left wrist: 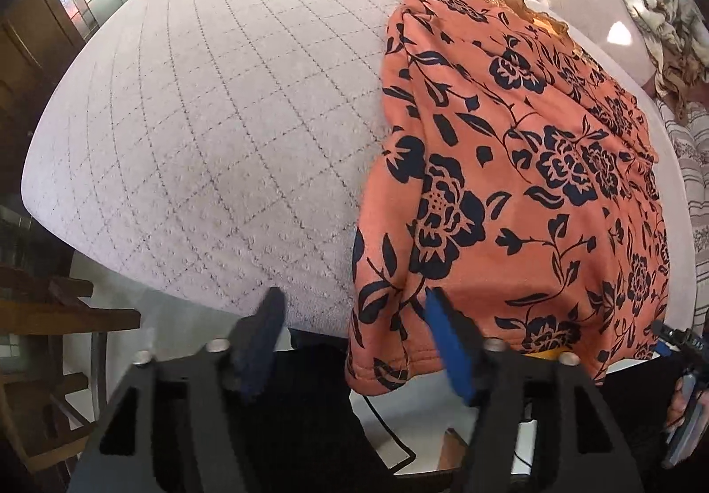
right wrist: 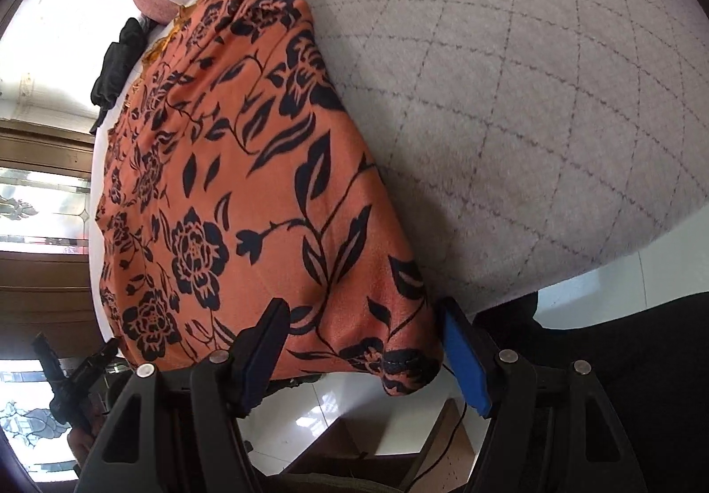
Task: Fold small clothes
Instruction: 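Grasp the dress hem with both grippers and lift it toward the collar, then lay the hem over the collar end with both grippers and release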
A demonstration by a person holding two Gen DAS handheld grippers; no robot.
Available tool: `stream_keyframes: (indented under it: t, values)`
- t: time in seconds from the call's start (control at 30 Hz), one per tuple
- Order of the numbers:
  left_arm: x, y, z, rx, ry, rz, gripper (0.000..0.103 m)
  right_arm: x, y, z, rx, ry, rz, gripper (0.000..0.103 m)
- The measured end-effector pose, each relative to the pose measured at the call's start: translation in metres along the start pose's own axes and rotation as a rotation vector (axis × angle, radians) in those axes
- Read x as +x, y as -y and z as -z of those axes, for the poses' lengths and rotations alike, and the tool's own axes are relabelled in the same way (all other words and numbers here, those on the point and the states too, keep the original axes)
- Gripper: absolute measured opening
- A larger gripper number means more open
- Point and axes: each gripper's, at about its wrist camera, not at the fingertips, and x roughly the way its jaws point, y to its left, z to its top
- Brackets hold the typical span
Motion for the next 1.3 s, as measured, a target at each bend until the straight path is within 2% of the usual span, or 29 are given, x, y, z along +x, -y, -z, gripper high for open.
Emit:
stream_keyframes:
  t: [0.07,0.13,0.17,0.2,0.23,0.27,0.3,0.37,0.43,0.57,0.67,0.77,0.83,0.97,1.07,1.13,1.2,1.27,1.3]
  values:
    - [0.004,0.002,-0.003,0.01,-0.017,0.01,0.081,0.002,-0.005,0.002,-0.015,0.014,0.044,0.069]
    - [0.015,0.009,-0.004,0.043,-0.057,0.005,0.081,0.004,-0.015,0.005,-0.064,0.012,0.115,0.062]
    - [0.02,0.011,-0.004,0.052,-0.067,0.005,0.081,0.003,-0.021,0.007,-0.099,0.012,0.136,0.052]
    - [0.024,0.012,-0.003,0.05,-0.073,0.008,0.076,0.002,-0.025,0.009,-0.124,0.012,0.148,0.037]
    - [0.027,0.014,-0.002,0.044,-0.07,0.019,0.066,0.0,-0.03,0.012,-0.154,0.01,0.161,0.029]
    - [0.03,0.016,-0.002,0.043,-0.071,0.035,0.032,-0.002,-0.035,0.015,-0.195,0.014,0.179,0.012]
    - [0.031,0.017,-0.002,0.047,-0.072,0.04,0.014,-0.006,-0.039,0.018,-0.233,0.023,0.184,0.009]
    - [0.025,0.02,-0.002,0.073,-0.036,0.047,0.007,-0.014,-0.044,0.021,-0.264,0.03,0.148,0.009]
    - [0.017,0.024,-0.004,0.098,-0.006,0.076,0.007,-0.025,-0.046,0.018,-0.268,0.037,0.059,0.009]
    - [-0.005,0.018,-0.019,0.081,0.021,0.211,0.007,-0.053,-0.047,0.001,-0.24,0.085,-0.121,0.008]
    - [-0.02,0.014,-0.041,0.039,0.039,0.3,0.007,-0.072,-0.053,-0.019,-0.213,0.127,-0.237,0.008]
    - [-0.031,0.013,-0.073,0.004,0.063,0.371,0.007,-0.087,-0.058,-0.045,-0.178,0.168,-0.317,0.008]
    - [-0.038,0.014,-0.103,-0.009,0.086,0.4,0.007,-0.096,-0.065,-0.073,-0.156,0.205,-0.346,0.008]
    - [-0.045,0.015,-0.185,-0.035,0.15,0.369,0.006,-0.1,-0.087,-0.147,-0.104,0.281,-0.362,0.008]
    - [-0.036,0.012,-0.254,-0.084,0.181,0.389,0.006,-0.092,-0.107,-0.215,-0.054,0.334,-0.37,0.008]
    - [-0.017,0.017,-0.291,-0.111,0.188,0.372,0.006,-0.079,-0.115,-0.261,0.009,0.376,-0.391,0.008]
    - [-0.001,0.021,-0.301,-0.157,0.172,0.359,0.006,-0.057,-0.12,-0.295,0.051,0.415,-0.376,0.008]
    - [0.006,0.023,-0.287,-0.156,0.189,0.399,0.008,-0.029,-0.117,-0.314,0.098,0.401,-0.355,0.008]
    - [0.011,0.024,-0.274,-0.152,0.174,0.378,0.026,-0.015,-0.11,-0.315,0.116,0.387,-0.371,0.008]
